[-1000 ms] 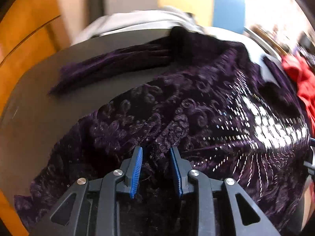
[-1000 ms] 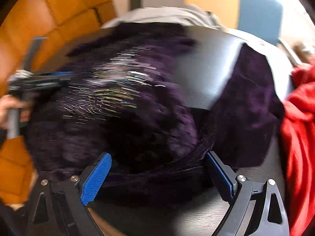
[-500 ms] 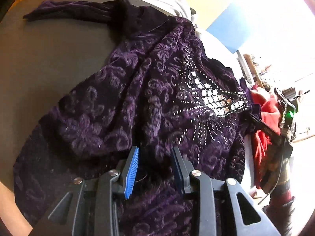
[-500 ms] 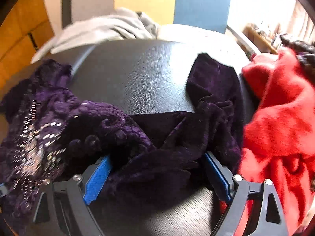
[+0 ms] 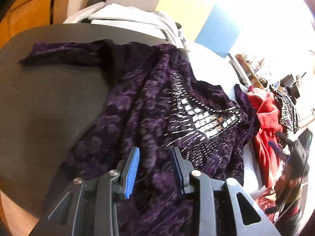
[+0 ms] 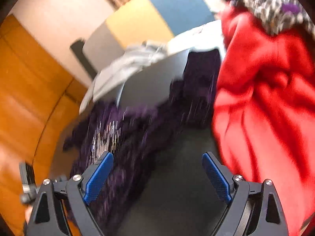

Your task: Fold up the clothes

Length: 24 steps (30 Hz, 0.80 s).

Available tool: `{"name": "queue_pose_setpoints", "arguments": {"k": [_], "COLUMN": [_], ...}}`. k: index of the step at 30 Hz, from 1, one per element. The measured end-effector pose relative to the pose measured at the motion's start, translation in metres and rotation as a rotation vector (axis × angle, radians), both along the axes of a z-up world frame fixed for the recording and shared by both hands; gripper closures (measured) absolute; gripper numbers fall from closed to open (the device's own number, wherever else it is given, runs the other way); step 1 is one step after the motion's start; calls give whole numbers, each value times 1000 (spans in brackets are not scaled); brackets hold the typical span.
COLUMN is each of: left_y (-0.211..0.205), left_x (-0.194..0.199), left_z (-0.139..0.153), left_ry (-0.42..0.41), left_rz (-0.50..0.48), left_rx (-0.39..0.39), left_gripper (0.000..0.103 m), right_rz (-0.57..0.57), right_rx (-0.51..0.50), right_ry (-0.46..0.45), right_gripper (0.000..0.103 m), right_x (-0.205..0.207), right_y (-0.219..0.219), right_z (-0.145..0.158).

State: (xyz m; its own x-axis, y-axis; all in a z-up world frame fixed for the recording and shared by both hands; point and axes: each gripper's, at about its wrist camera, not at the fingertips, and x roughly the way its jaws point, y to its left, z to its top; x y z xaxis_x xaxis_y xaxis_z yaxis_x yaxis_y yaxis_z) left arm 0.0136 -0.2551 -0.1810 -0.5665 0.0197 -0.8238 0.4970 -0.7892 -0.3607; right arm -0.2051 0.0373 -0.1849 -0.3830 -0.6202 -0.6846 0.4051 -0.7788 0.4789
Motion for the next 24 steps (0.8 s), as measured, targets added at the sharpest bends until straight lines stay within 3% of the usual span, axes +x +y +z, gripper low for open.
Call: {"name": "queue_pose_setpoints", "arguments": {"k": [3, 7, 12, 17, 19, 22, 23, 24], "left_y": [9, 14, 9, -2, -2, 0, 1, 3], "left_x": [-10, -16, -10, -3, -1, 1, 1, 0], "left_z": [-9, -25, -37, -43, -46, -47, -47, -48], "left_ry": [-21, -64, -55, -15, -1, 11, 11, 11], "left_rz": [-23, -59, -60, -12, 2, 9, 7, 6], "left_rx": [-41, -68, -59, 14, 27, 21, 13, 4], "left_gripper": [71, 70, 70, 70, 70, 69, 69, 69], "right_rz": [-15, -56, -142, -96, -60, -45, -36, -26], "right_rx": [92, 301, 471, 621, 592, 517, 494, 466], "right_ry": [92, 188, 88, 38, 37, 7, -6, -22], "right_gripper": [10, 11, 19, 20, 28, 49, 75, 92], "right_x": [-35, -91, -169, -194, -190, -189, -188, -188], "right_y": [-20, -41, -48, -78, -82, -78, -76, -75], "right_z": [24, 40, 7, -32, -40, -38, -36, -35]}}
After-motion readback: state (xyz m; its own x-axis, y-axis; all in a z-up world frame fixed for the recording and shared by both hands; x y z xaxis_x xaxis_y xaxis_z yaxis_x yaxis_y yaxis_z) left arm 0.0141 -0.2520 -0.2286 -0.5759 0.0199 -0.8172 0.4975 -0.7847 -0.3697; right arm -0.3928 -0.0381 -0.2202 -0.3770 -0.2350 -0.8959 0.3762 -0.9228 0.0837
